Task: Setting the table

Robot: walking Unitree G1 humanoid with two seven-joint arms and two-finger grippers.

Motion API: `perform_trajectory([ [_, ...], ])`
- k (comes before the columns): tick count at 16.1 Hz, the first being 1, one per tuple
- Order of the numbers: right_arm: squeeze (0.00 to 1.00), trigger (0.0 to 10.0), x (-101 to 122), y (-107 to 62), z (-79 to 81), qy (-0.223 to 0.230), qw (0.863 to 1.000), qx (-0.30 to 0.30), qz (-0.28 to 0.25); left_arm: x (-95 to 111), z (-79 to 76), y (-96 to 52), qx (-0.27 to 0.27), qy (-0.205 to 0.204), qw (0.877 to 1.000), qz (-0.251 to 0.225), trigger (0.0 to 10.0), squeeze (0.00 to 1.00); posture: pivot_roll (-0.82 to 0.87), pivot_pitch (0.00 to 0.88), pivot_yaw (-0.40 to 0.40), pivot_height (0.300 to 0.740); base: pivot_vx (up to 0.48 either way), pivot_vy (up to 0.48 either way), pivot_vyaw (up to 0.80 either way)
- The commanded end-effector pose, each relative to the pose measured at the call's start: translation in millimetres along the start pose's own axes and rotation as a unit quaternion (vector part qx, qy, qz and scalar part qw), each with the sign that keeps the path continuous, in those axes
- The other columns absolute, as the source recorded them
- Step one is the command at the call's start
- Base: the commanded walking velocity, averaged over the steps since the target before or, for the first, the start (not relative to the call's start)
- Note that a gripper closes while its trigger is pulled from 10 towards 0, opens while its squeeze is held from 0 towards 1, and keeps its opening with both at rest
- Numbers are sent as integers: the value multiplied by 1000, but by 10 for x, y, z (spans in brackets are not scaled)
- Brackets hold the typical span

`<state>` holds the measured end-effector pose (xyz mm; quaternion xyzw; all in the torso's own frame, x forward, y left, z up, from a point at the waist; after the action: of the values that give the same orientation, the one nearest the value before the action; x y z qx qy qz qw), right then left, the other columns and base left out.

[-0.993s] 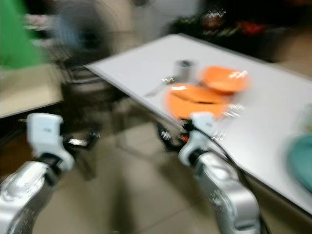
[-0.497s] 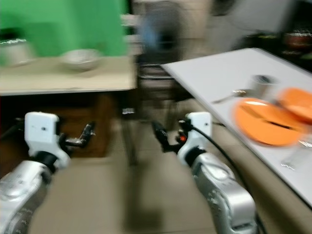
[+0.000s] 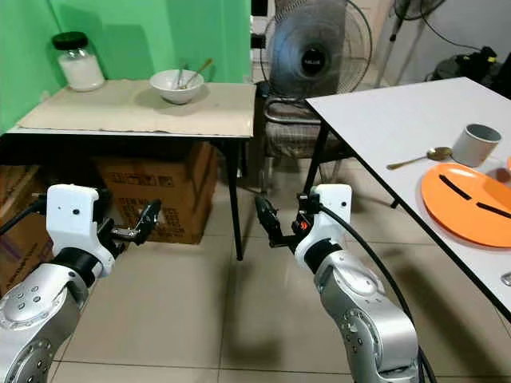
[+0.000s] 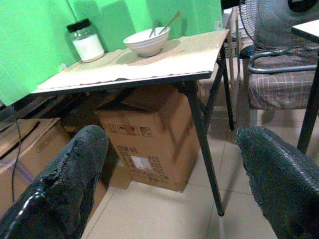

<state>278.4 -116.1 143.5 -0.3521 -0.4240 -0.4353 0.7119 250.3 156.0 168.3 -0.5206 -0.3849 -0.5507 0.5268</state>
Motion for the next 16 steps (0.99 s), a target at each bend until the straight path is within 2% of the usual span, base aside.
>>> perform_trajectory([
  [1,0,10000,54,15,-3,-2,1000,-4,-10,26,-9,17,-7,3,1000,-7,10000,0,-32,0,25,740,0,0,0],
  [5,0,10000,95,63,8,0,1000,-9,-27,46,13,25,-5,4,1000,-12,10000,0,-28,0,24,740,276,0,0],
  [7,0,10000,122,88,37,-19,999,-1,-29,53,16,25,-4,2,1000,-15,10000,0,-27,0,22,740,283,0,0],
  [10,0,10000,140,107,48,-29,999,1,-33,46,18,9,-2,3,1000,-18,10000,0,-28,0,19,740,282,0,596],
  [11,0,10000,140,111,34,-13,999,-6,-38,32,37,-10,5,13,1000,-19,10000,0,-26,0,18,740,285,0,0],
  [16,0,10000,129,113,29,-10,999,-6,-39,17,67,-15,12,16,1000,-19,10000,0,-24,0,21,740,282,0,0],
])
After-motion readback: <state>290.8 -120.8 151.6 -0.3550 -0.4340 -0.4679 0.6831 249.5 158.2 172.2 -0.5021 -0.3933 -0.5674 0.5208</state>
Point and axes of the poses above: a point about 5 cm out from each wrist's last joint towards the gripper, its own y axis pointing out of the wrist towards the gripper, its own x axis along the axis of the wrist's last joint, z = x × y, the point moved 3 cm from there along y, pointing out of the wrist towards the gripper, and after that the axes turned 7 degrees about y, right-handed, at the moved point
